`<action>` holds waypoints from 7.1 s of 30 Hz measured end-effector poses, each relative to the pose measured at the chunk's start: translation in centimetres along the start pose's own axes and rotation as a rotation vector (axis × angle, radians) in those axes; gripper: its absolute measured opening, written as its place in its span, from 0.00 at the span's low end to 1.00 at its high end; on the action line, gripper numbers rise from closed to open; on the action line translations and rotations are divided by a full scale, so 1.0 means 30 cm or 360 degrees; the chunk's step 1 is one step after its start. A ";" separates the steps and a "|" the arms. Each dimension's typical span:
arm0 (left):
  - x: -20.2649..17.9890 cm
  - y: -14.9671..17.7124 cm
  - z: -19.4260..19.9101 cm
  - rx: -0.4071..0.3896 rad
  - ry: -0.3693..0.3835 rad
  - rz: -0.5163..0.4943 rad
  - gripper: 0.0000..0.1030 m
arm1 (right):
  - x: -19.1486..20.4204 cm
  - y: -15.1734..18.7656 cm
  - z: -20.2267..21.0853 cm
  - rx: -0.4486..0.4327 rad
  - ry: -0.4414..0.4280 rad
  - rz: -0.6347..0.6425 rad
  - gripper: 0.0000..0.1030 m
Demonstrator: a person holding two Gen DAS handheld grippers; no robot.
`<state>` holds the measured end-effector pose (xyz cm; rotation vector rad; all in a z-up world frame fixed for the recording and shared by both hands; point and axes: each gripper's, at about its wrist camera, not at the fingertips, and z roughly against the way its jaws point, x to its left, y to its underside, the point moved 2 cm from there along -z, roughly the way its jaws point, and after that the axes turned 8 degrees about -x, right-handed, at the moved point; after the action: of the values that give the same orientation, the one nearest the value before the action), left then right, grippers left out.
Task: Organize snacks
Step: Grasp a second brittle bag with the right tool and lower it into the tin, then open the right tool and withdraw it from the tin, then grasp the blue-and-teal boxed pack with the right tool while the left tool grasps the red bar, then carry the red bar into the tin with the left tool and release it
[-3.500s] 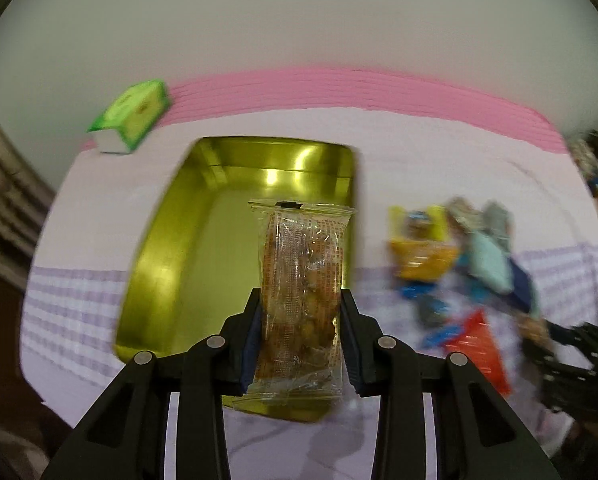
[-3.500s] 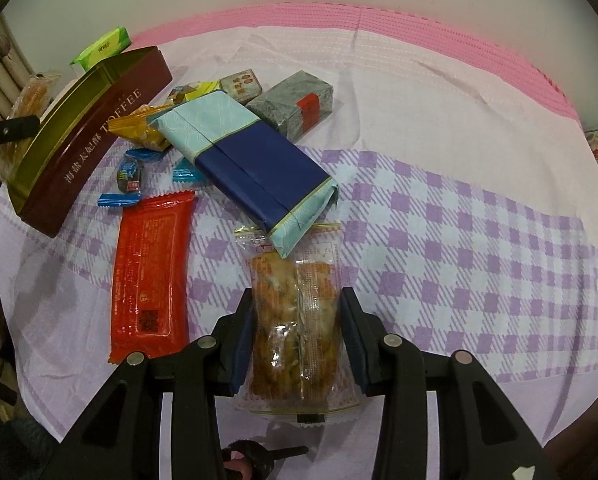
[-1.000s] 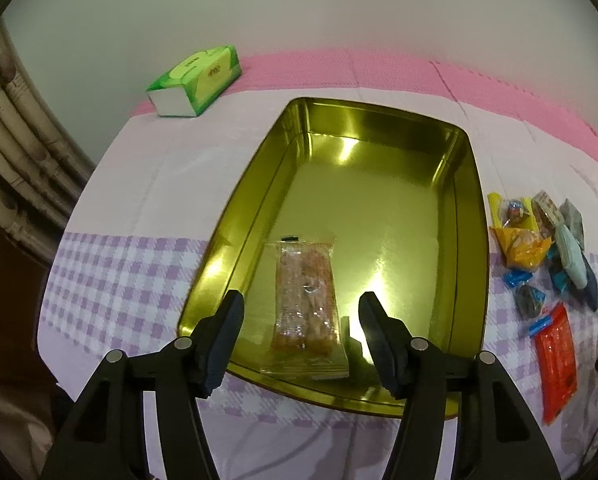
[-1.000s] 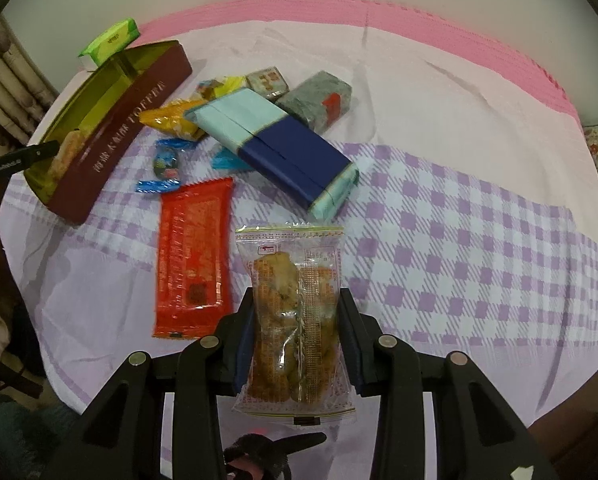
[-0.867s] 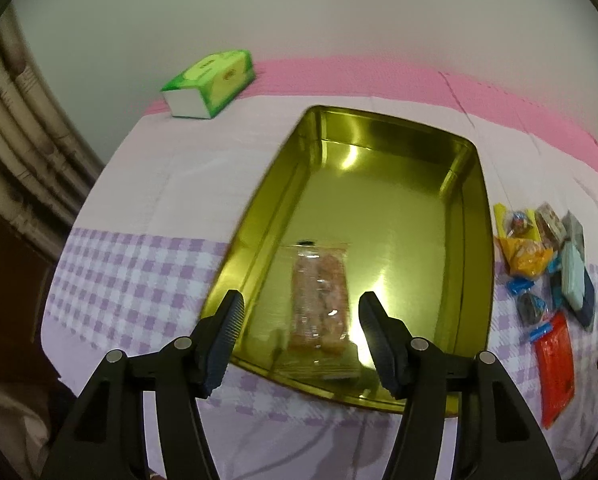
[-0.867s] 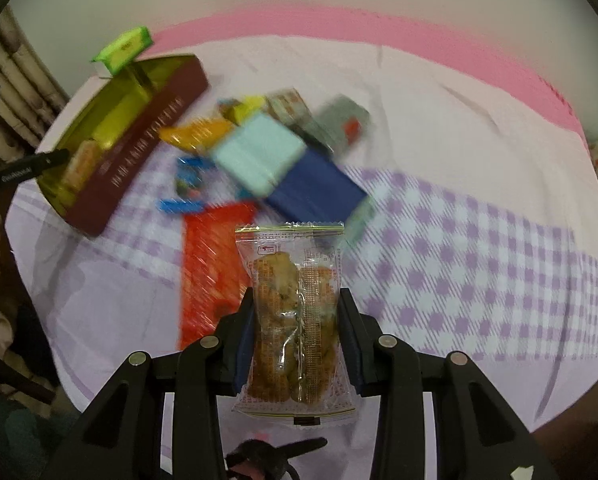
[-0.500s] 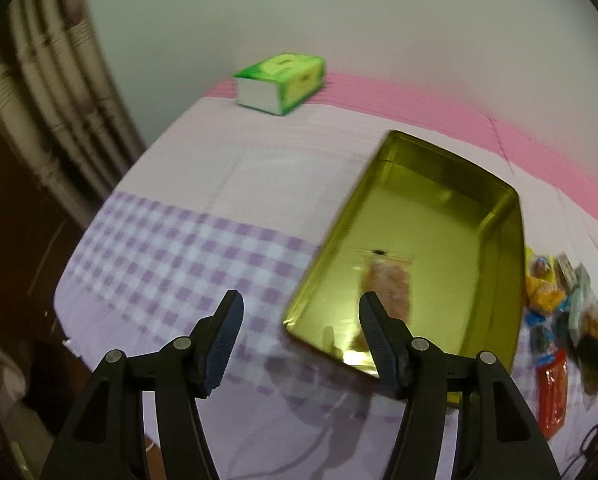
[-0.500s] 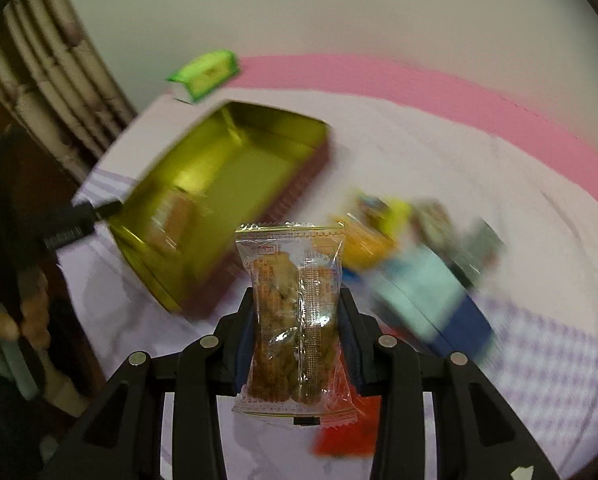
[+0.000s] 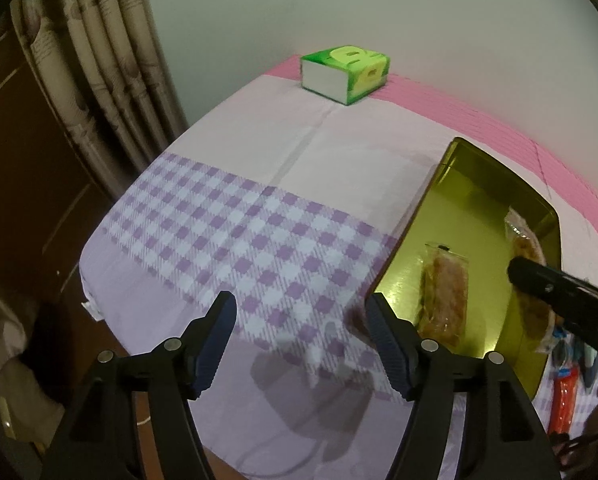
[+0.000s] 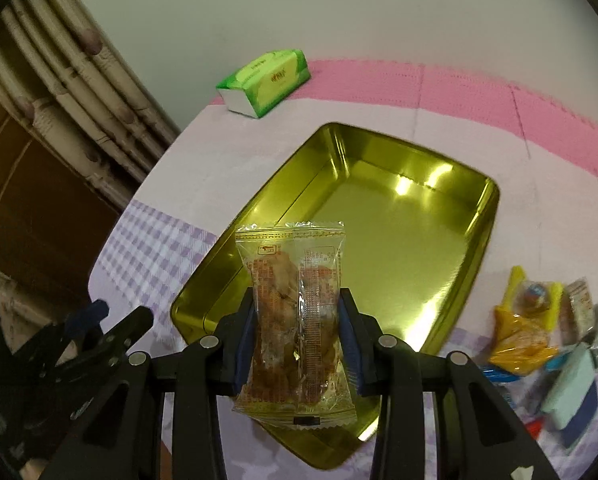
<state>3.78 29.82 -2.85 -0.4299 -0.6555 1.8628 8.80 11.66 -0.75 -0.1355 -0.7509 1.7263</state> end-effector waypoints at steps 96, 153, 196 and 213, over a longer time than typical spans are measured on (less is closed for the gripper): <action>-0.129 0.033 0.025 -0.0010 0.0061 -0.0208 0.67 | -0.682 0.213 0.253 0.0269 0.0100 0.0588 0.53; -0.794 0.273 0.203 0.0321 0.0618 -0.0590 0.67 | -0.910 0.422 0.393 0.0150 0.0499 -0.0011 0.47; -1.053 0.455 0.090 0.0516 0.0508 -0.0838 0.47 | -0.996 0.450 0.442 0.0074 0.0672 -0.0266 0.50; -0.967 0.528 0.202 0.0520 0.0598 -0.0975 0.44 | -0.984 0.454 0.429 0.0084 0.0690 -0.0226 0.53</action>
<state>-0.52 -3.07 -8.24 -0.3059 -0.1843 1.2279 0.48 -21.79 -6.69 -0.3965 -0.3848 1.5086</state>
